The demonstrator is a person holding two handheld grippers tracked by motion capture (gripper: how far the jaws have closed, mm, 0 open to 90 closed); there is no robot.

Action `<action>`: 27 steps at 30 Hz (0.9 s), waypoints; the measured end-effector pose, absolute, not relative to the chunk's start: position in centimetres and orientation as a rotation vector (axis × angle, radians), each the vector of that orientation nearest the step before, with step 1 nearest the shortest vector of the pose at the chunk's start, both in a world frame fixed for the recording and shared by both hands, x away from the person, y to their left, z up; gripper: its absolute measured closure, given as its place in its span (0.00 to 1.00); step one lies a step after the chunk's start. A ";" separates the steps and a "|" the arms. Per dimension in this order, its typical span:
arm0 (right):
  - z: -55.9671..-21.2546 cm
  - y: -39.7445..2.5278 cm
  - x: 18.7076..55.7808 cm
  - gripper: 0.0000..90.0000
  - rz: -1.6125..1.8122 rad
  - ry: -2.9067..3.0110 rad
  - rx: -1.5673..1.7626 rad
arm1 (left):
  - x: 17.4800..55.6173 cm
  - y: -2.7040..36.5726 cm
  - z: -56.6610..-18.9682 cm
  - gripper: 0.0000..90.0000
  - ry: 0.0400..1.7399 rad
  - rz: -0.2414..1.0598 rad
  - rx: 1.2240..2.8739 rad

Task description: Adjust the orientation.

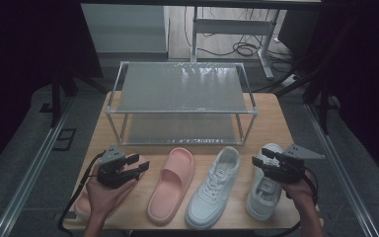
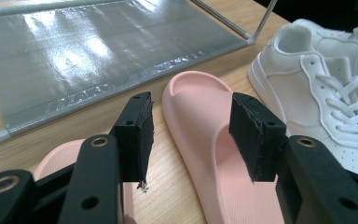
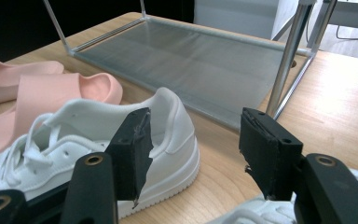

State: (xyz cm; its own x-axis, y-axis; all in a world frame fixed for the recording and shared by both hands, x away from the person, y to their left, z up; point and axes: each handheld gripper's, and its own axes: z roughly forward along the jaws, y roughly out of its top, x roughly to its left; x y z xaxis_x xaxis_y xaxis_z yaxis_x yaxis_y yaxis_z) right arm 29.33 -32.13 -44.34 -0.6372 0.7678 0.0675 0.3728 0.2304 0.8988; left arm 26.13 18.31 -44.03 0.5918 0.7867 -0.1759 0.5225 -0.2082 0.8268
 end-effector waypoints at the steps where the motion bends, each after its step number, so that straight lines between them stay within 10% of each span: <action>1: -44.3 -32.1 29.3 0.49 1.379 2.120 1.051 | 26.0 18.4 -44.1 0.56 1.051 0.353 1.884; 27: -44.7 -31.1 28.8 0.53 1.371 2.173 0.969 | 25.2 17.8 -45.1 1.00 1.018 0.332 1.902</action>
State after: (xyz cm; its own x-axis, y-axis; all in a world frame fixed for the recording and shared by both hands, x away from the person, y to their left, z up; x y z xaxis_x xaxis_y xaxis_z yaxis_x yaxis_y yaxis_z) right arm 28.78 -31.12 -44.68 -0.6832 0.7295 0.0338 0.3444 0.2811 0.8957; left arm 25.22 17.83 -45.10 0.6207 0.7647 -0.1730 0.5155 -0.2317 0.8250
